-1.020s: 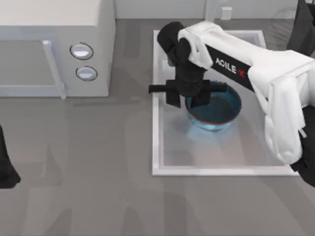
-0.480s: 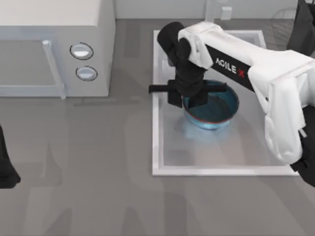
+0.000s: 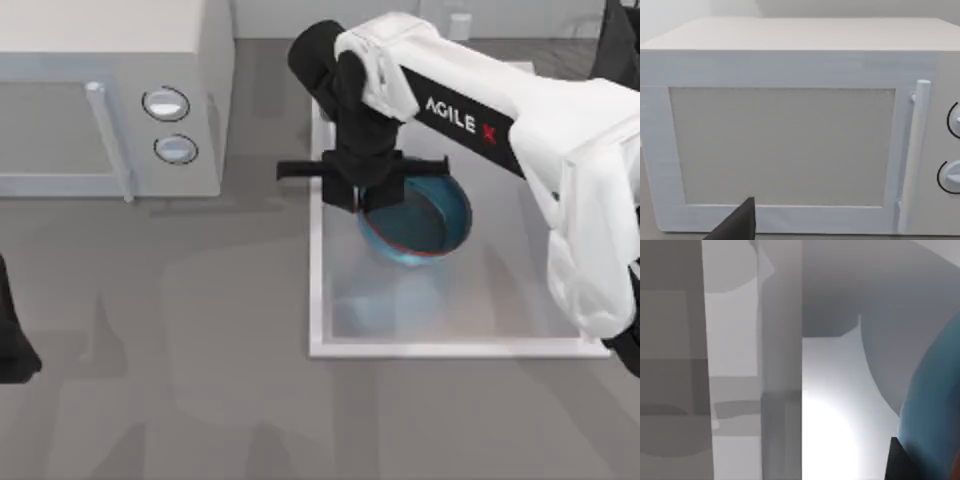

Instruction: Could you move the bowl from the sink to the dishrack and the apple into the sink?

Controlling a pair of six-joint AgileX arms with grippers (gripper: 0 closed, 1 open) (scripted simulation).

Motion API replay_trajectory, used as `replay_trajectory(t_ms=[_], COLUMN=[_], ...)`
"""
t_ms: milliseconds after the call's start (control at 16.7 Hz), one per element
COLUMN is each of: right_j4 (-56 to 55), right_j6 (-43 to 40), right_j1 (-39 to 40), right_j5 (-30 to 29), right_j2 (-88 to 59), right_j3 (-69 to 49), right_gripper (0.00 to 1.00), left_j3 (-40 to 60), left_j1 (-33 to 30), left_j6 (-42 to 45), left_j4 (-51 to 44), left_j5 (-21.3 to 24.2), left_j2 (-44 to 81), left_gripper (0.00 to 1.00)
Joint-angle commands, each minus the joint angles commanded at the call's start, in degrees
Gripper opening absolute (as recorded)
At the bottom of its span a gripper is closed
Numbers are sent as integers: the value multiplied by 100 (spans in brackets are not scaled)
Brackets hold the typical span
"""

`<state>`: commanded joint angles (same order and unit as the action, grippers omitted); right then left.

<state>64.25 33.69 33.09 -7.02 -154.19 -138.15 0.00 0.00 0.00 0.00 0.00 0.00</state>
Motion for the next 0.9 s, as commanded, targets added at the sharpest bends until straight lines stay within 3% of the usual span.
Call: replay_trajectory(t_ms=[600, 900], right_j4=[1947, 2561], right_j6=[1767, 2308], right_j1=[1761, 2318], right_j5=[-205, -276], right_j2=[4129, 5286], right_j3=[2306, 3037], right_gripper=[0, 0], left_j3=[0, 0], left_j1=[0, 0], left_j6=[0, 0], left_j4=[0, 0], left_j5=[0, 0], left_j2=[0, 0], left_gripper=[100, 100])
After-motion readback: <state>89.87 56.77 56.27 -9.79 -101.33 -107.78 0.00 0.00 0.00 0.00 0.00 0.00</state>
